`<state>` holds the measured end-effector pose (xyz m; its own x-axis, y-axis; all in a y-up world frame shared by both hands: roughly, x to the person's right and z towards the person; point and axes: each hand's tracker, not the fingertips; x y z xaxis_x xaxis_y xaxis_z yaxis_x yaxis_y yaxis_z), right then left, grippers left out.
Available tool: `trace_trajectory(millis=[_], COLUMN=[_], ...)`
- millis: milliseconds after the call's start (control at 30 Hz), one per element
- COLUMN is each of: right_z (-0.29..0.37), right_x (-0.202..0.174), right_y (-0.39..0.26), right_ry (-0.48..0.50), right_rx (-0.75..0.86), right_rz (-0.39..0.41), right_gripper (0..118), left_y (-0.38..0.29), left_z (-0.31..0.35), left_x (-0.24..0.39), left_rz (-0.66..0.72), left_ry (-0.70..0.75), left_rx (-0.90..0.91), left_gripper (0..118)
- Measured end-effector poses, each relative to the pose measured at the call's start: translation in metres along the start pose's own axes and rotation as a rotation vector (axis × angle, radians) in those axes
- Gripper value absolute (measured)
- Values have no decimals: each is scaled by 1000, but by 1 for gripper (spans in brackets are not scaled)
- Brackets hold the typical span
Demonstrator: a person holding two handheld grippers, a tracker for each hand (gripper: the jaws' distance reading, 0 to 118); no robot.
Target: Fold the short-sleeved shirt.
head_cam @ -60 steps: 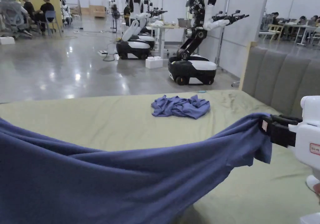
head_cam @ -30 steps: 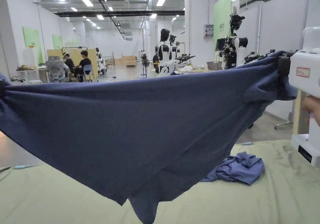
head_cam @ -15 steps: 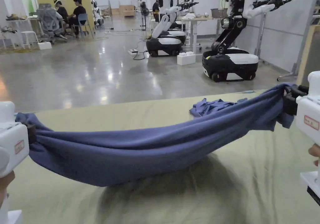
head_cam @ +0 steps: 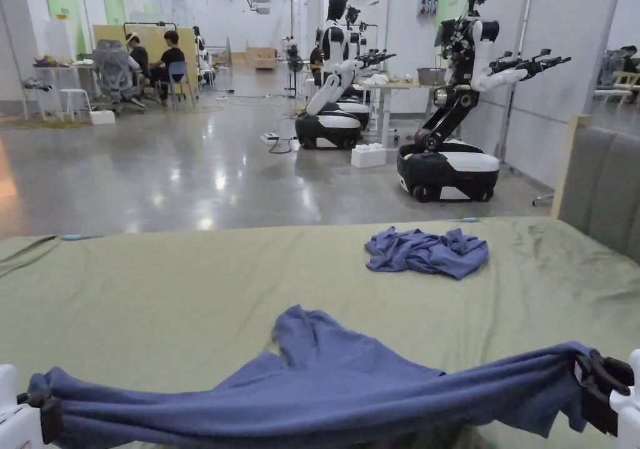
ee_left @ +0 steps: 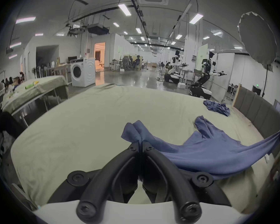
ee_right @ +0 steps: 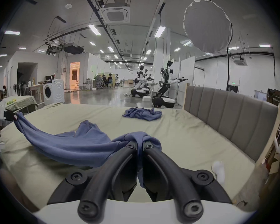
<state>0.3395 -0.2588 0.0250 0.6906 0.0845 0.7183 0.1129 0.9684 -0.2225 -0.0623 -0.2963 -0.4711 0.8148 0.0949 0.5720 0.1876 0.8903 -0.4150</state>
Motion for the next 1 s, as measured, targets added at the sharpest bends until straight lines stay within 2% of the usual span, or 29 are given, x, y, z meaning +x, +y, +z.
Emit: trace_trajectory(millis=[100, 333, 367, 400, 467, 500, 533, 567, 600, 633, 667, 800, 833, 867, 900, 933, 967, 1000], right_z=[35, 46, 46, 47, 47, 49, 53, 59, 66, 74, 86, 116, 123, 130, 135, 142, 147, 150], right_x=[1, 0, 0, 1, 4, 4, 4, 4, 6, 7, 7, -14, -22, -32, -47, -67, -81, -92], right_y=[-28, -111, -120, -127, -136, -138, -138, -137, -136, -132, -123, -78, -66, -55, -47, -40, -36, -32], right_ry=[21, -12, -19, -24, -8, -30, -55, -69, -47, -26, -9, 27, 90, 179, 197, 146, 169, 243], right_rx=[-32, -305, -334, -342, -393, -423, -452, -445, -423, -387, -336, -195, -188, -175, -159, -134, -102, -93], right_rz=[9, 73, 71, 69, 51, 40, 18, -16, -60, -99, -129, -104, -110, -115, -73, 5, 11, 23], right_gripper=[6, 6, 6, 6, 7, 9, 20, 46, 75, 100, 115, 113, 100, 43, 3, 3, 3, 3], left_y=[-31, -98, -106, -111, -119, -121, -121, -120, -115, -113, -107, -75, -71, -70, -75, -79, -84, -87], left_z=[27, 40, 38, 36, 35, 39, 44, 49, 62, 70, 80, 142, 159, 177, 180, 191, 200, 205], left_x=[-12, -27, -27, -28, -32, -32, -35, -40, -41, -45, -46, -26, -22, -18, -23, -22, -20, -19], left_rz=[-60, -113, -131, -146, -165, -175, -177, -171, -98, -145, -161, -192, -196, -179, -159, -151, -150, -110], left_ry=[-15, -36, -38, -38, -24, -12, -3, -5, -88, -67, -74, -104, -118, -136, -140, -122, -89, -73], left_rx=[-38, -172, -211, -234, -263, -253, -229, -199, -27, -59, -43, 12, 37, 79, 115, 138, 136, 148], left_gripper=[1, 3, 6, 14, 33, 45, 88, 118, 118, 118, 118, 118, 118, 105, 81, 38, 0, 0])
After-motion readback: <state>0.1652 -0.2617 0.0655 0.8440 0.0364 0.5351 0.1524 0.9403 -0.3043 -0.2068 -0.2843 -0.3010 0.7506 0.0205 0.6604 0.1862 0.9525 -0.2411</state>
